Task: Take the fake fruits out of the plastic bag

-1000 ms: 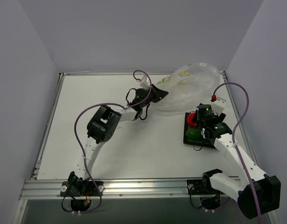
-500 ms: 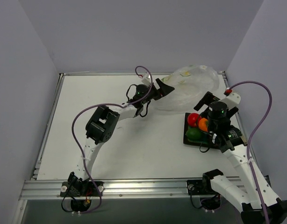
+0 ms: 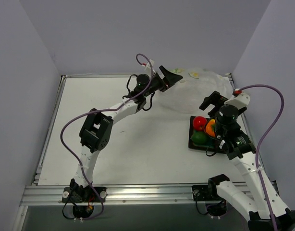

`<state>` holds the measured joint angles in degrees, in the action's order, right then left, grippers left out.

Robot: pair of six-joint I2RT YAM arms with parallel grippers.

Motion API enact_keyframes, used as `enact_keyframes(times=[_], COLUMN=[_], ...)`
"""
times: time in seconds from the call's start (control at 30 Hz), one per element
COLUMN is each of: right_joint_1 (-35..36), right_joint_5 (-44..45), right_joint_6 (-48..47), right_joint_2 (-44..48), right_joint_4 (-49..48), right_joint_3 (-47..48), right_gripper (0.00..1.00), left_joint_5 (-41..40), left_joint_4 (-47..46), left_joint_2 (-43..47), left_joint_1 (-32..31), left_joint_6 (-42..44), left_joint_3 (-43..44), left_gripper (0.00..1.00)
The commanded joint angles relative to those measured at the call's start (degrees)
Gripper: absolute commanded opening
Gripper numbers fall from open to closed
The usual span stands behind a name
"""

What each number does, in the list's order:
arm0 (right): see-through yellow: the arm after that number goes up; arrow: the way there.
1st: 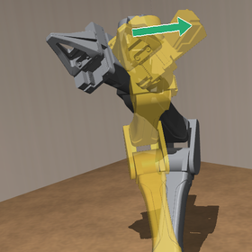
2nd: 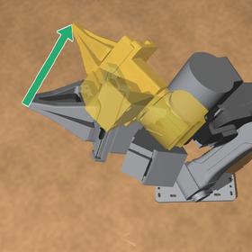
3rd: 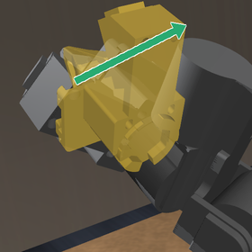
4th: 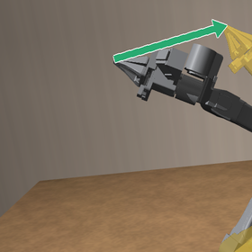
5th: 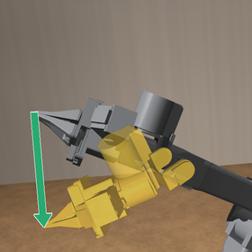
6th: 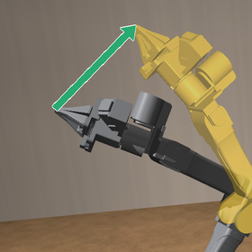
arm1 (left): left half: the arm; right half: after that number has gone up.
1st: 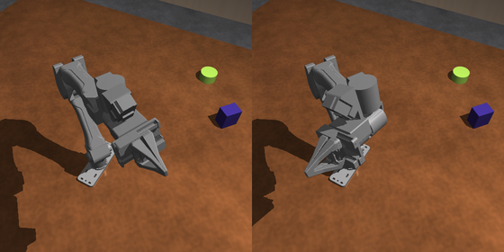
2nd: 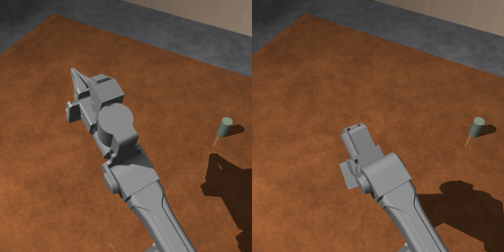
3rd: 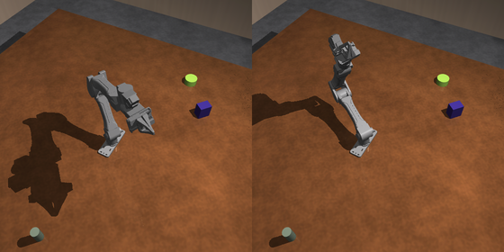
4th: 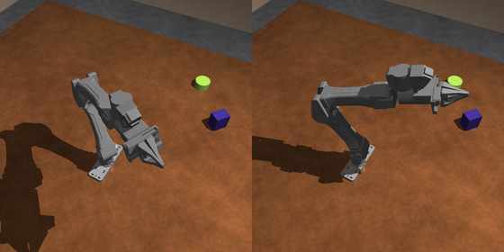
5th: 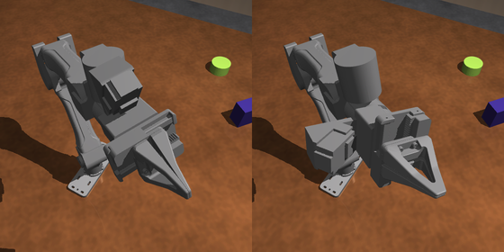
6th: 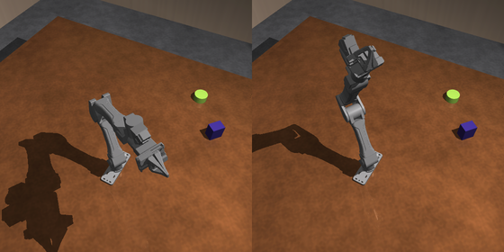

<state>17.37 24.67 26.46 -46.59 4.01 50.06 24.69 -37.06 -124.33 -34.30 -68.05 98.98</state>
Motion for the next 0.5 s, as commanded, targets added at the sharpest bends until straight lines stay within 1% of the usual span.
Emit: enact_keyframes(times=[0.0,0.07,0.1,0.17,0.2,0.23,0.27,0.3,0.33,0.37,0.4,0.43,0.47], right_joint_1=[0.5,0.5,0.6,0.5,0.5,0.5,0.5,0.5,0.5,0.5,0.5,0.5,0.6], right_joint_5=[-1.2,-2.0,-2.3,-3.2,-3.5,-3.7,-4.4,-4.7,-5.1,-5.7,-6.0,-6.6,-7.2], right_joint_6=[-1.2,-1.2,-1.1,-0.7,-0.4,-0.4,-0.2,-0.1,-0.1,0.1,0.2,0.2,0.2], right_joint_2=[0.8,1.1,1.3,1.8,2.1,2.3,2.6,2.7,2.7,2.9,3.0,3.0,2.8], right_joint_4=[-3.3,-3.2,-3.3,-3.4,-4.2,-5.5,-5.9,-6.6,-6.9,-7.3,-7.9,-8.1,-8.3], right_joint_3=[-1.3,-1.8,-2.2,-3.3,-3.8,-4.8,-5.1,-5.5,-5.7,-6.3,-6.4,-6.6,-6.7], right_gripper=[1.0,1.0,1.0,1.0,1.0,1.0,1.0,1.0,1.0,1.0,1.0,1.0,1.0], left_joint_5=[2.6,2.6,1.7,-4.4,-7.2,-12.2,-13.8,-15.1,-16.8,-21.7,-23.8,-25.5,-30.4], left_joint_4=[-1.3,4.5,13.9,24.8,29.2,37.6,42.2,48.5,52.0,55.4,61.5,64.6,67.8], left_joint_2=[0.8,1.9,4.6,8.0,10.8,11.7,12.2,12.4,12.4,12.0,10.9,10.0,8.9], left_joint_1=[0.8,0.9,0.8,-0.1,-0.4,-0.8,-1.2,-1.5,-1.7,-2.0,-2.5,-2.8,-3.0], left_joint_6=[-11.6,-9.8,-3.6,4.5,11.6,14.7,17.6,22.2,24.7,27.2,31.9,34.2,36.3], left_joint_3=[-3.3,-3.3,-2.8,-0.1,1.1,2.7,6.4,8.1,9.9,11.9,16.1,18.4,21.1], left_gripper=[0.94,0.94,0.94,0.94,0.94,0.94,0.94,0.94,0.94,0.94,0.94,0.94,0.94])
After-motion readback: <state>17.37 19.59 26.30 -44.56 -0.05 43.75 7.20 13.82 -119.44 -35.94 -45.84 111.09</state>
